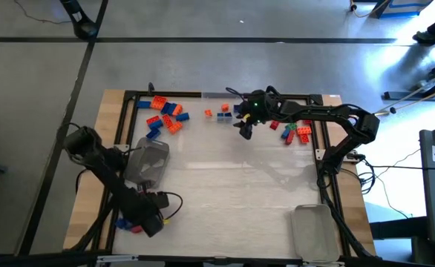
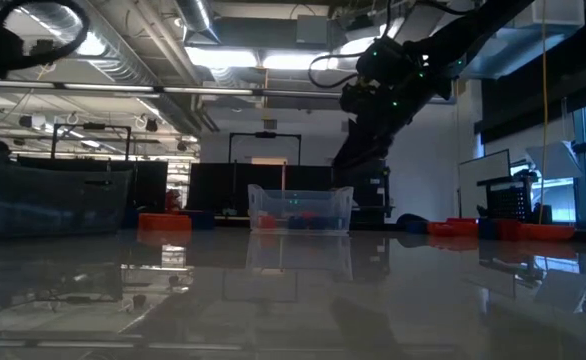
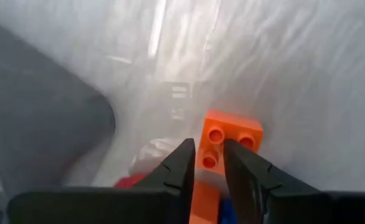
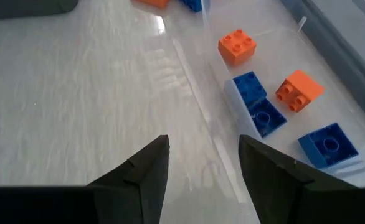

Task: Sort blocks by size
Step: Put the orange 4 game piece into the transparent bin

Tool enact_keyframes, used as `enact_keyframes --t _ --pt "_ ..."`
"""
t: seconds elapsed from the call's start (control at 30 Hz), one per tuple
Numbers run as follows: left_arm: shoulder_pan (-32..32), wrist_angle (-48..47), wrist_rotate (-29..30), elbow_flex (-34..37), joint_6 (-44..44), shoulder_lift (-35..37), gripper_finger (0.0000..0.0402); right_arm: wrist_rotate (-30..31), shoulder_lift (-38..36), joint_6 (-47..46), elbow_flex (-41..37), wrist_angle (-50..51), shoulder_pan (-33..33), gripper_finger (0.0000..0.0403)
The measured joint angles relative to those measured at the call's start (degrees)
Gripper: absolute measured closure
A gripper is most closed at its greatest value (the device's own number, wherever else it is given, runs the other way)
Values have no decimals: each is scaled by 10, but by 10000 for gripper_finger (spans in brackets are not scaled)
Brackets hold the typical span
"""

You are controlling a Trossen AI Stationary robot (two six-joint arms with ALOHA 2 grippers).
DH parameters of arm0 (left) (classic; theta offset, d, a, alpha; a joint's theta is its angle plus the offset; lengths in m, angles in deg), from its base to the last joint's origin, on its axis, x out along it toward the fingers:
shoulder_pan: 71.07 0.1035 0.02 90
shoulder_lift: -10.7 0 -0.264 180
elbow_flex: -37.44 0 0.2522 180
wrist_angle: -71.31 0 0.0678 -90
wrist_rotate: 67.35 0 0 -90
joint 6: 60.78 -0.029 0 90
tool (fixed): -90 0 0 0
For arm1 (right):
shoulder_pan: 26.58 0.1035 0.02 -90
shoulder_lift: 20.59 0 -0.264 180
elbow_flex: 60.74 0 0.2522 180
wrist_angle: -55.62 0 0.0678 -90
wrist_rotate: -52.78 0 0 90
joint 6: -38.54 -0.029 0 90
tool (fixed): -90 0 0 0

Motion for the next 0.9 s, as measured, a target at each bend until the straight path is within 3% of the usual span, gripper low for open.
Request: enact_keyframes --t 0.47,0.7,0.9 --pt "70 21 53 0 -150 2 329 0 0 -3 0 34 0 210" --pt "96 31 71 0 -167 3 328 0 0 -3 0 35 0 210" --pt "108 29 57 -1 -164 3 281 -9 0 -3 0 36 0 210"
